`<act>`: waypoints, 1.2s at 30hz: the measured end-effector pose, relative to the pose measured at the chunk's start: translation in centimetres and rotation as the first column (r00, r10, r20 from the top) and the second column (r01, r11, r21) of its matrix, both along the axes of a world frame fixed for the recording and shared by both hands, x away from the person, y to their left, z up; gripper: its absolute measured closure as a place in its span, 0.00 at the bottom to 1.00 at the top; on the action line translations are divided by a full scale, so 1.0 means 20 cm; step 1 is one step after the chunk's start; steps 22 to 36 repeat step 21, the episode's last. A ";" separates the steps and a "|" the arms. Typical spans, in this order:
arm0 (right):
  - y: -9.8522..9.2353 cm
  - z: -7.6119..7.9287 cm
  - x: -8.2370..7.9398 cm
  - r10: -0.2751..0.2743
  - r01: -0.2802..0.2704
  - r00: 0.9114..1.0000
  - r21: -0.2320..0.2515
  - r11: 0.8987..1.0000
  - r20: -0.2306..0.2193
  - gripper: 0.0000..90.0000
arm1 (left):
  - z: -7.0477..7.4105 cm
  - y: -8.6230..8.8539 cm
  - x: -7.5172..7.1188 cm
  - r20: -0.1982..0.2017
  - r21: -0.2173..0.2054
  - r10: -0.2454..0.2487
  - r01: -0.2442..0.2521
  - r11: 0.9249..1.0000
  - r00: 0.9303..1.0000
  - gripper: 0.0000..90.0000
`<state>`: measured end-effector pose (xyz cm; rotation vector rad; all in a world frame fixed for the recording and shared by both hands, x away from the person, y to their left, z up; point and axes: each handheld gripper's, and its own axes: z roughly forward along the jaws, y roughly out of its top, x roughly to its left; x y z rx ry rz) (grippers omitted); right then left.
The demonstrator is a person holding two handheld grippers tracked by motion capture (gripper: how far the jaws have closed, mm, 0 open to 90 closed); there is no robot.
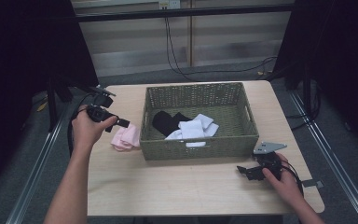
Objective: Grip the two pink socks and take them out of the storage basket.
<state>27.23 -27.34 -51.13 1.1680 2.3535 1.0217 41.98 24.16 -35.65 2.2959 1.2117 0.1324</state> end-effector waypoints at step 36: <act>0.00 0.00 0.00 -0.001 0.001 1.000 -0.002 1.000 0.000 0.15 | -0.28 -0.02 -0.16 0.060 0.045 -0.033 0.031 0.999 0.998 0.37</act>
